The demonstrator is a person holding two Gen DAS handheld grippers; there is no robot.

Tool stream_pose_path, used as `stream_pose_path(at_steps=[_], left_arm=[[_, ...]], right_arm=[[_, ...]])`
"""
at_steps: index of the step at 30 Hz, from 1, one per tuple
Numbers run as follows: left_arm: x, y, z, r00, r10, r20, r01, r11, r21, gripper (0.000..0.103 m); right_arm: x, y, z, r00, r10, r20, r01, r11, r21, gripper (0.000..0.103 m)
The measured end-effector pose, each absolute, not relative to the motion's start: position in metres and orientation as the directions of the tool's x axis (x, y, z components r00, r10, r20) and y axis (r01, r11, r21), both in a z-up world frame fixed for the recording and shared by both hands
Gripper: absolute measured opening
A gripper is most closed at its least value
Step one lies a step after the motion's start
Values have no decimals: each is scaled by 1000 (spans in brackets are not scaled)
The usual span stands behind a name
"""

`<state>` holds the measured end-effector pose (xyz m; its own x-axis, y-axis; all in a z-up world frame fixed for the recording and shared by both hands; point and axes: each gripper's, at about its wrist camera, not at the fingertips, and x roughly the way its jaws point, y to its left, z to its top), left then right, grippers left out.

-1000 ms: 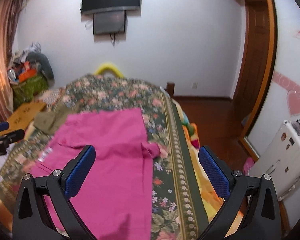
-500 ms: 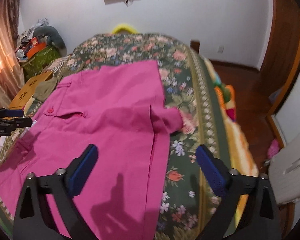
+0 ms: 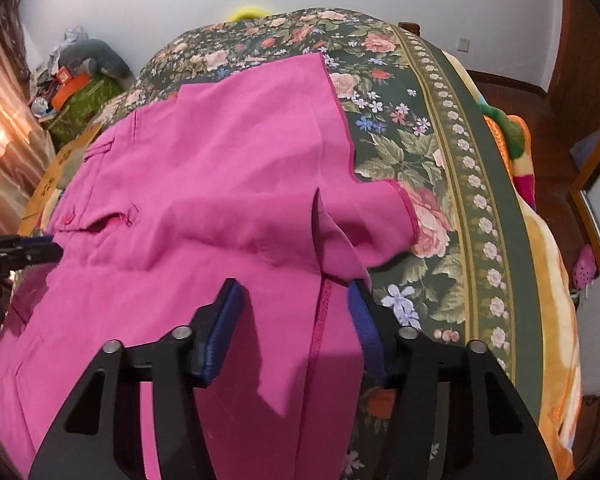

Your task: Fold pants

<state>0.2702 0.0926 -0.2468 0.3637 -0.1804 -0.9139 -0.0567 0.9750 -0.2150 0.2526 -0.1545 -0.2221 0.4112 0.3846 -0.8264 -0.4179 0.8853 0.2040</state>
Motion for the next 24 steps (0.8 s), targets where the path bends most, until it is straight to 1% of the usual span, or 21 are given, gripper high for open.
stream_pose_path(at_steps=[1, 3, 4, 5, 7, 10, 11, 13, 17, 20, 22, 24], left_arm=[[269, 92, -246, 360, -174, -917, -58, 976, -208, 37], [265, 90, -245, 361, -167, -917, -49, 979, -198, 37], [262, 88, -244, 368, -162, -915, -33, 982, -187, 35], [257, 83, -244, 383, -136, -914, -8, 989, -151, 32], [248, 75, -245, 417, -75, -906, 19, 997, -74, 27], [243, 65, -247, 457, 17, -889, 41, 998, 40, 24], [244, 64, -247, 461, 40, -887, 28, 998, 60, 23], [247, 70, -249, 464, 62, -884, -2, 998, 69, 20], [256, 81, -253, 462, 52, -885, -18, 999, 49, 20], [253, 79, -251, 456, 46, -889, 0, 999, 51, 20], [249, 81, -245, 451, 23, -892, 9, 1000, 30, 20], [246, 86, -235, 459, -4, -889, 6, 1000, -1, 20]], right_arm=[[253, -156, -222, 414, 386, -825, -415, 886, 206, 37], [253, -158, -220, 414, 391, -822, -411, 886, 214, 22], [254, -159, -220, 411, 391, -824, -412, 886, 215, 16], [254, -159, -219, 409, 392, -824, -417, 884, 214, 6], [252, -162, -219, 420, 396, -817, -405, 887, 222, 6], [251, -164, -223, 436, 397, -808, -383, 894, 232, 3], [251, -166, -224, 439, 396, -806, -377, 896, 235, 3], [250, -165, -223, 440, 386, -811, -370, 901, 228, 2], [239, -165, -224, 436, 360, -825, -364, 909, 204, 2], [235, -171, -221, 424, 380, -822, -376, 900, 222, 2], [234, -179, -215, 394, 400, -828, -379, 891, 250, 3], [232, -186, -206, 387, 408, -827, -378, 888, 261, 6]])
